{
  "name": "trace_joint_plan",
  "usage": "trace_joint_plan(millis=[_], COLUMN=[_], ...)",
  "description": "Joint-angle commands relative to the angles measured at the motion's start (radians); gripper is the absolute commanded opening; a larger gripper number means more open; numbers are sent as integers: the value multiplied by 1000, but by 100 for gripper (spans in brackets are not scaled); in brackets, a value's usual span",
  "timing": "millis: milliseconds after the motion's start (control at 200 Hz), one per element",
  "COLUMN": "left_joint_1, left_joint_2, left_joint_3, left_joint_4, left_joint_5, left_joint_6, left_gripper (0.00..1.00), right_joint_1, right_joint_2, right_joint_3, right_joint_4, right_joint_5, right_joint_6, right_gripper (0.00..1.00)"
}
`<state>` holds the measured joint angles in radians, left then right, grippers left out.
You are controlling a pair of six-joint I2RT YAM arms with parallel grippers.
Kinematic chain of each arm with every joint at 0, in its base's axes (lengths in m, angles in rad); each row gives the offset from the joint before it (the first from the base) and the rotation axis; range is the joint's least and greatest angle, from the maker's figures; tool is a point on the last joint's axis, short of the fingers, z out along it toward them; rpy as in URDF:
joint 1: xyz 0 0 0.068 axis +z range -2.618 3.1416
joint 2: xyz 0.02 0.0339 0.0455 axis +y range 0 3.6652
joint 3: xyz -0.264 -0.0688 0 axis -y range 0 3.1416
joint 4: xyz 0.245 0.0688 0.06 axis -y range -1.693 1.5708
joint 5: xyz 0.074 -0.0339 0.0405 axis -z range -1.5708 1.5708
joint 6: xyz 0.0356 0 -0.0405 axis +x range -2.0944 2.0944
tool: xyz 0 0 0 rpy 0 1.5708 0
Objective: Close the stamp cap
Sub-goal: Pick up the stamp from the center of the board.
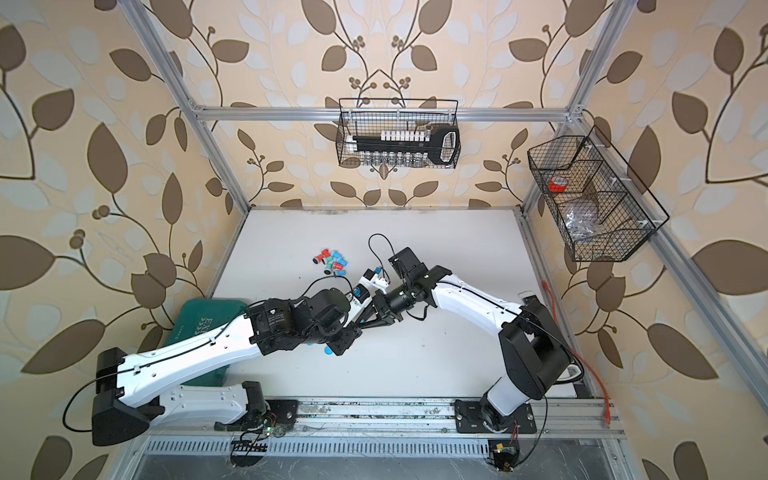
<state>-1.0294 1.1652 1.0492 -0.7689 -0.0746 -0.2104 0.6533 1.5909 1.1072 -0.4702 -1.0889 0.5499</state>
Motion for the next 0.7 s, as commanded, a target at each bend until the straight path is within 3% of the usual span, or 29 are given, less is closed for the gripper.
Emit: trace_joint_plan(millis=[0,190,405,490,560,645,695], left_joint_1=[-2,-1,-1,-1,-2,-1,-1], left_joint_2=[-15,-10,-12,-13,-15,-13,-15], left_joint_3=[-11,-8,-9,-3,-3,5,9], left_joint_4=[10,11,4,-4,-10,-23,-31], left_joint_5=[-19,-8,-4,-7,-18,-40,-61], left_joint_6=[10,19,26,28,23,13,5], left_gripper=[24,24,24,25,33,58,65], right_joint_1=[24,46,51,50,51,51,51], right_joint_2=[5,31,48,55,54,53,53], right_joint_3=[35,68,94,112,123,129,134], right_joint_4=[-62,-127,-202,-247,-268,-270,-273], right_joint_5=[-80,-74,-53,-39,-22,2,19], right_joint_6=[-48,-103,-160,-191,-202,-198,-194], right_gripper=[18,17,2,0,0,0,0])
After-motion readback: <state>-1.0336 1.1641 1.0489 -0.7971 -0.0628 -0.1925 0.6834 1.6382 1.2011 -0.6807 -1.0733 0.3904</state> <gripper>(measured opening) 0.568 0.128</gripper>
